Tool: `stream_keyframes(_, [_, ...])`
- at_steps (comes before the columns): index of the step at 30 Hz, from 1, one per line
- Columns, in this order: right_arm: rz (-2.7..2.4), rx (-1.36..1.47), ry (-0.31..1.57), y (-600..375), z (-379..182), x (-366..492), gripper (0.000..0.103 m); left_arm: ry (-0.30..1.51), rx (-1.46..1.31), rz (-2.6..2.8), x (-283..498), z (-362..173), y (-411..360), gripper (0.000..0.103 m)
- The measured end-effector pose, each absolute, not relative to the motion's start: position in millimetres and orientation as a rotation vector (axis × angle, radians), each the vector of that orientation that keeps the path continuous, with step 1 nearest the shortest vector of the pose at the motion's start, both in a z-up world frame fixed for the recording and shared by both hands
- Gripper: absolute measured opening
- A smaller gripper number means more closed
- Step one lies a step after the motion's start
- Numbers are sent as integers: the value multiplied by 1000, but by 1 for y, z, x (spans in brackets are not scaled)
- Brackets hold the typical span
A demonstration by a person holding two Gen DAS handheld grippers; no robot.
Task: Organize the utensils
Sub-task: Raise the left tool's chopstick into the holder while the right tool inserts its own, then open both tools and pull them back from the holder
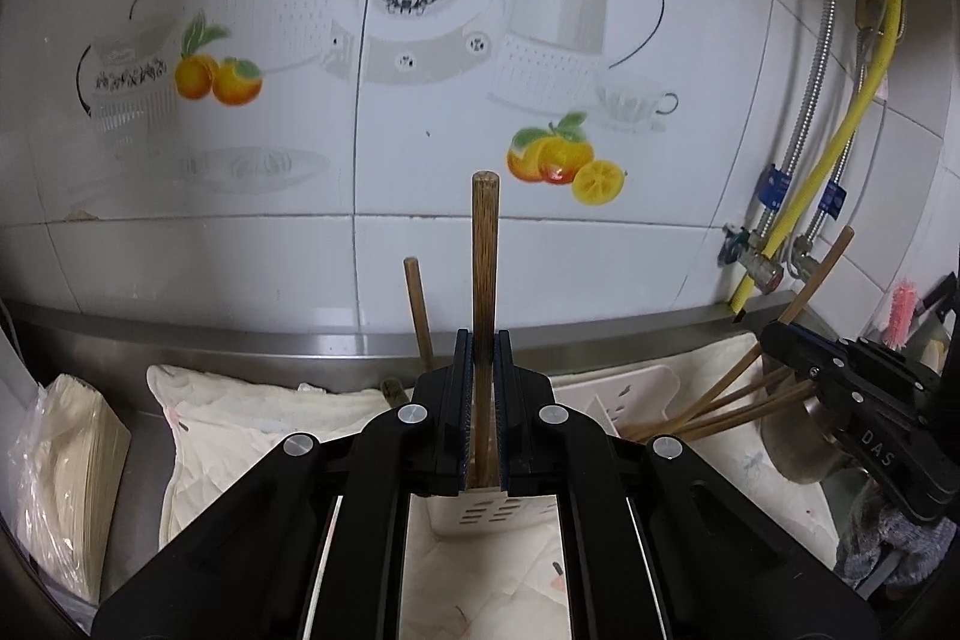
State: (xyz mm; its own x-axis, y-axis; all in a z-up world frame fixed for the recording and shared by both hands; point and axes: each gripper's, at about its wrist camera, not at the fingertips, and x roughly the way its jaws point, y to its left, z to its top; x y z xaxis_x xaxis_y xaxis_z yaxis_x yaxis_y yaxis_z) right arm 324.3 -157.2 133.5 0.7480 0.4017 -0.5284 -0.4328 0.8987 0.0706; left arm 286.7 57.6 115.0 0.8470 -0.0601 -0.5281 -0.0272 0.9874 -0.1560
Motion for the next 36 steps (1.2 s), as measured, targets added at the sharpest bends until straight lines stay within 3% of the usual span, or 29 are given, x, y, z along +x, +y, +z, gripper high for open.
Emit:
stream_keyframes(20, [441, -57, 599, -161, 123, 326, 9, 589, -158, -23, 286, 114, 54, 12])
stream_keyframes(23, [438, -56, 590, -162, 126, 322, 12, 579, -154, -24, 282, 117, 51, 20])
stream_keyframes(26, [435, -56, 580, -164, 130, 319, 17, 566, -146, -16, 277, 121, 50, 35])
stream_keyframes(29, [432, -57, 568, -166, 135, 314, 23, 558, -142, -17, 273, 124, 49, 38])
stream_keyframes(34, [430, -58, 557, -168, 139, 306, 32, 550, -141, -8, 264, 126, 50, 52])
stream_keyframes(36, [428, -59, 552, -168, 141, 302, 40, 546, -138, -4, 260, 127, 50, 58])
